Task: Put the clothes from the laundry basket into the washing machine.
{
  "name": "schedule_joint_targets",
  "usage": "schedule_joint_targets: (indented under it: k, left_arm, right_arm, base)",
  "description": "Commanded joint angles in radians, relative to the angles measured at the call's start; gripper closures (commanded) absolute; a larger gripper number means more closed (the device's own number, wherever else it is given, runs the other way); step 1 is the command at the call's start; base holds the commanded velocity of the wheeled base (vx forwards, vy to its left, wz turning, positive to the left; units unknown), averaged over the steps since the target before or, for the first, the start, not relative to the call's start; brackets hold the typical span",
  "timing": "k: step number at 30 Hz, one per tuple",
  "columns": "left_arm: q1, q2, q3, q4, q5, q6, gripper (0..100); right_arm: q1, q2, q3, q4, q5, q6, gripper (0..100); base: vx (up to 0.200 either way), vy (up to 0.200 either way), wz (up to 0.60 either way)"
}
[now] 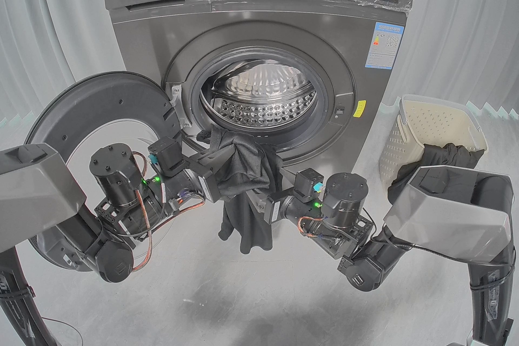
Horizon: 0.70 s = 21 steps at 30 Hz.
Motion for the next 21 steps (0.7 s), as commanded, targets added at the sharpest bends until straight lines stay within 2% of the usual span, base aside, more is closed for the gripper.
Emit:
schedule_joint_targets:
  k: [1, 8, 14, 16, 17, 21]
  left_arm:
    - [0.000, 0.000, 0.001, -0.001, 0.000, 0.000, 100]
    - [0.003, 0.008, -0.001, -0.001, 0.000, -0.002, 100]
    - [0.003, 0.003, 0.004, 0.001, 0.000, -0.040, 100]
    - [0.003, 0.002, 0.012, 0.001, -0.002, -0.045, 100]
    - [0.005, 0.003, 0.009, 0.001, -0.002, -0.046, 0]
    - [0.031, 0.009, -0.002, 0.001, 0.001, -0.053, 0]
  right_arm:
    - [0.002, 0.002, -0.003, -0.003, 0.000, 0.000, 100]
    - [0.008, -0.009, 0.001, -0.006, -0.001, 0.002, 100]
    - [0.019, -0.014, 0.004, -0.010, -0.003, 0.005, 100]
    - [0.024, -0.020, 0.006, -0.013, -0.004, 0.006, 100]
    - [0.024, -0.027, 0.014, -0.013, -0.004, 0.008, 100]
    - [0.024, -0.070, 0.051, -0.016, -0.004, 0.011, 100]
  base:
    - [0.000, 0.000, 0.00]
    - [0.000, 0.000, 0.00]
    - [0.000, 0.000, 0.00]
    - [0.000, 0.000, 0.00]
    - [0.000, 0.000, 0.00]
    - [0.000, 0.000, 0.00]
